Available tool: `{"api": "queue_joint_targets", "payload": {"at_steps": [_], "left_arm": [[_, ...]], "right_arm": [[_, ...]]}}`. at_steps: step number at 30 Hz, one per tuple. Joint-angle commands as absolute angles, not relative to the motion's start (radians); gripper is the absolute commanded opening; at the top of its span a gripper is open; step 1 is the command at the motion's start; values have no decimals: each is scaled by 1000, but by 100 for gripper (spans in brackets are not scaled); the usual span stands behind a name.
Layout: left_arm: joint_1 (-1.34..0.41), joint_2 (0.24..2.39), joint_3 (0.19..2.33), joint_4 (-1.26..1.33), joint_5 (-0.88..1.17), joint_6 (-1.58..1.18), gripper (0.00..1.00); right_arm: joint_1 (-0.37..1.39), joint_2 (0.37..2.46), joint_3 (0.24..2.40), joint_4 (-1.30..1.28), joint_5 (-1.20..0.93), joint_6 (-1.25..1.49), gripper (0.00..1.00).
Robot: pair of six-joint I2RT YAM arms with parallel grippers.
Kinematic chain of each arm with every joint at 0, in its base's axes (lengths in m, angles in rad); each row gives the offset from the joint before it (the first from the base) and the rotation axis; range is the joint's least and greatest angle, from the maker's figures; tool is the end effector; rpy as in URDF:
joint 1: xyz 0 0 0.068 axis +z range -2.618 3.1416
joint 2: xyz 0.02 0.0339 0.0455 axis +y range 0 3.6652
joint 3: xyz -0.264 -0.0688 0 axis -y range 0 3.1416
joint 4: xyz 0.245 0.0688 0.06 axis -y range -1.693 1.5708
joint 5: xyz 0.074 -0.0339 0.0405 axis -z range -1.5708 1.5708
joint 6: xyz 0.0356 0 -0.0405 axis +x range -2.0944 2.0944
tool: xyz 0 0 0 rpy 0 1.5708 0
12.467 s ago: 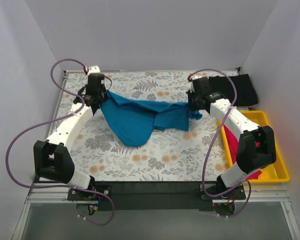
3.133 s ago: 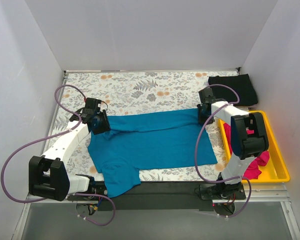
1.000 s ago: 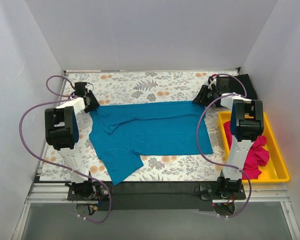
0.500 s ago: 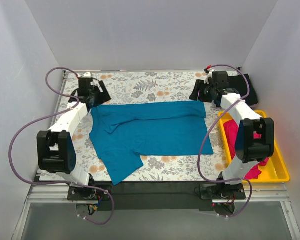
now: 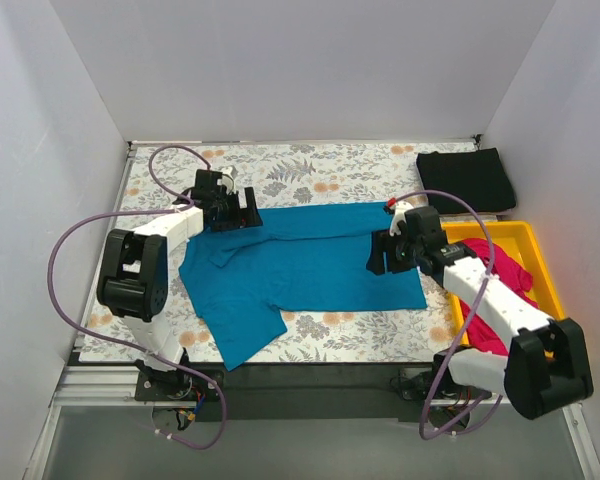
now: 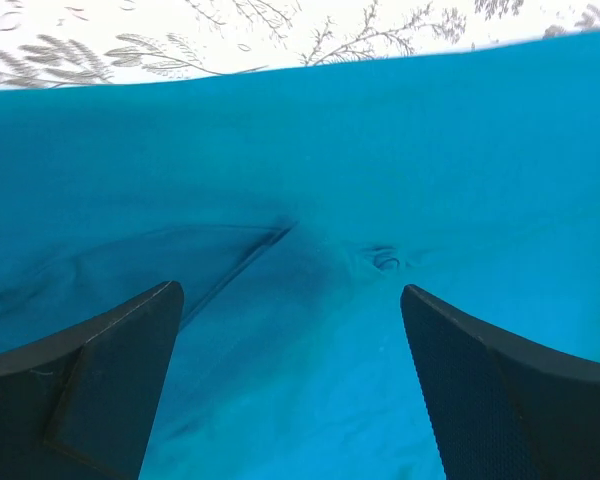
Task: Fold and stack the t-shirts
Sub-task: Fold the tshirt
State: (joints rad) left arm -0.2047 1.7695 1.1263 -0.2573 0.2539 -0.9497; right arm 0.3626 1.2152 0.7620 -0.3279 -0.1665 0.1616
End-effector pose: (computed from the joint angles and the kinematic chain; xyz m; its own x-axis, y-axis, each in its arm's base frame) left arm 0.3619 -0.0843 0.1884 -0.7308 -0.6522 -0.2014 -0.4206 0.6626 -0.6197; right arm 0.2336 0.0949 0.2308 -0.7237 -0.1048 -0.6821 -0.3479 0.9090 0.2294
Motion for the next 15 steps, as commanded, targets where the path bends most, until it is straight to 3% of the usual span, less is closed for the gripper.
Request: {"api": "queue_joint_targets", "payload": {"at_steps": [1,15], "left_arm": [[-227,1779,1161,-207,305,-868,90],[-278,1832,1172,-230,351,-811,86]], "right_arm": [[367,1097,683,-293,-175,140,69],[367,1005,618,-287,-167,140,70]]}}
